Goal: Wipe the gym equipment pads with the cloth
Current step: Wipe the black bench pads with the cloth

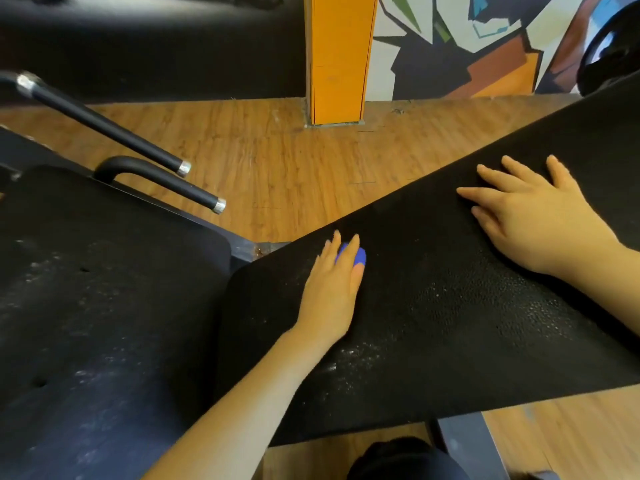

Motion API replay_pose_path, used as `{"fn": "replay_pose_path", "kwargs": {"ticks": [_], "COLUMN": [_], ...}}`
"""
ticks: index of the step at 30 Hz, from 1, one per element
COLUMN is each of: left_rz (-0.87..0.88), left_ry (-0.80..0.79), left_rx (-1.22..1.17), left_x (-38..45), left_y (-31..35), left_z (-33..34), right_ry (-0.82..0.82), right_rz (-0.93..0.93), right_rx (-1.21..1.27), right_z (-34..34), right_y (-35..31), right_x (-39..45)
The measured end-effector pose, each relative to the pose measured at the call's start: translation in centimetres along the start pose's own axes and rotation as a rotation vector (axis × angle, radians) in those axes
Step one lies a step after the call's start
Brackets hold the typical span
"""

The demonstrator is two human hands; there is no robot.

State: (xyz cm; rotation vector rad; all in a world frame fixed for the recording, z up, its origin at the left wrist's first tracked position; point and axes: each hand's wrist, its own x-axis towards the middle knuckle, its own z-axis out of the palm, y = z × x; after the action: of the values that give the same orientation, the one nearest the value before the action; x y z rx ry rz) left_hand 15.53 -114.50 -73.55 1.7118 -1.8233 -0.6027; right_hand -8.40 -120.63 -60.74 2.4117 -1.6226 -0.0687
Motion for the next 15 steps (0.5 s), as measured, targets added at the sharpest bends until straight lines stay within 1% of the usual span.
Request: {"fn": "replay_pose_path", "kwargs": {"ticks": [2,3,5,7,9,11,15], "left_rz": [0.008,0.016,0.011,-0.037,-0.074,-0.084,-0.031], "left_ry": [-0.022,-0.029,-0.016,0.025,0.064,0.048,-0.006], "left_rx": [-0.002,0.019,0.028,-0.010,-0.048,-0.073,-0.056], "left_x": [-3.1,-3.0,-0.4,3.4,5.4,4.2,-2.9], "left_y": [-0.3,-0.6,-1.2,-1.5,-1.6,-1.5,-1.7], "left_z": [-0.1,-0.1,-0.2,-0.5,-0.8,-0.6,-0.1], "right_ry": [-0.006,-0.003,0.013,0.024,0.024,0.008,-0.016], "right_rz": [0.004,0.003,-0.008,-0.006,0.001,-0.005,0.003], "right_rx": [-0.005,-0.002,0.002,0.001,0.002,-0.002,-0.008], "right_z": [0.1,0.1,0.3,0.3,0.2,0.1,0.0], "right_y": [0.0,0.0,-0.1,-0.1,-0.1,-0.1,0.0], "right_x": [0.1,0.1,0.1,0.2,0.3,0.3,0.2]}}
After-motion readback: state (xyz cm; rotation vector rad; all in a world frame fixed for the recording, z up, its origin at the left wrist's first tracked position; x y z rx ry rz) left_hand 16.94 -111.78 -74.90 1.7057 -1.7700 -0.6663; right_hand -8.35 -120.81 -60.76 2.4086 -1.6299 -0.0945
